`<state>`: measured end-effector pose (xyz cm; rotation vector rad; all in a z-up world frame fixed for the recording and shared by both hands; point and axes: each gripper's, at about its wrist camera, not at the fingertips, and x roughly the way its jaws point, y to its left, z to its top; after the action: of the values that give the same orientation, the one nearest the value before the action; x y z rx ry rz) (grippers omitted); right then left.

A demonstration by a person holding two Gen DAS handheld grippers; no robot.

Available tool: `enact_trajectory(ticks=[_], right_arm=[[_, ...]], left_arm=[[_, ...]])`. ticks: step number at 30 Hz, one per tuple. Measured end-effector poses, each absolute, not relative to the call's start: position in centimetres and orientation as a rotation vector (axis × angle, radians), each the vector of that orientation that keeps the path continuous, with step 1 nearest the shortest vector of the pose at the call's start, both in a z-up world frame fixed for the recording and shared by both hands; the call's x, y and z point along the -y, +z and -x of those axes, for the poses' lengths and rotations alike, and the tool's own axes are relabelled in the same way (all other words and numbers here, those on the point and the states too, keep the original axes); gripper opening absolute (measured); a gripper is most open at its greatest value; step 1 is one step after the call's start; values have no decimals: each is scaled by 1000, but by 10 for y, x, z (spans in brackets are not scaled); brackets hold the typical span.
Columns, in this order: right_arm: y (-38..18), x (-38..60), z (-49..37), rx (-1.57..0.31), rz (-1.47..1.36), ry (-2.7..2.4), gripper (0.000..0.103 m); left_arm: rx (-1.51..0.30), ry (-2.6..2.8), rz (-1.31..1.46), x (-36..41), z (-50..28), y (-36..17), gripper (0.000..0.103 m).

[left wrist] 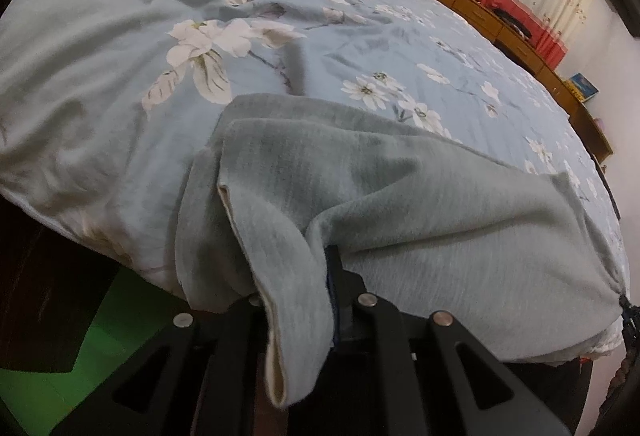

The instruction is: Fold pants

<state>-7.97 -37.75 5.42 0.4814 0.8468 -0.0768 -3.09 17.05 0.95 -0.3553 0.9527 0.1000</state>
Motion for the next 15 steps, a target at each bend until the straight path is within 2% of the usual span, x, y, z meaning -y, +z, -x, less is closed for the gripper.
enact_trajectory(ticks=[2, 4, 6, 8, 11, 13, 15], right_arm=[[44, 373, 70, -923, -408, -75, 18], [52, 369, 68, -919, -355, -76, 25], [70, 369, 70, -865, -336, -53, 37], [93, 371, 73, -777, -312, -33, 58], [116, 372, 61, -677, -260, -11, 78], [118, 365, 35, -680, -219, 74, 79], [105, 357, -1, -774, -168, 160, 78]], left_arm=[[-954, 97, 354, -171, 30, 8, 12], [-952, 92, 365, -173, 31, 8, 12], [-949, 86, 376, -177, 33, 10, 17], [-949, 88, 385, -182, 35, 13, 20], [-941, 84, 399, -186, 38, 18, 20], [-927, 83, 386, -186, 39, 22, 20], [-921, 86, 367, -185, 38, 25, 20]])
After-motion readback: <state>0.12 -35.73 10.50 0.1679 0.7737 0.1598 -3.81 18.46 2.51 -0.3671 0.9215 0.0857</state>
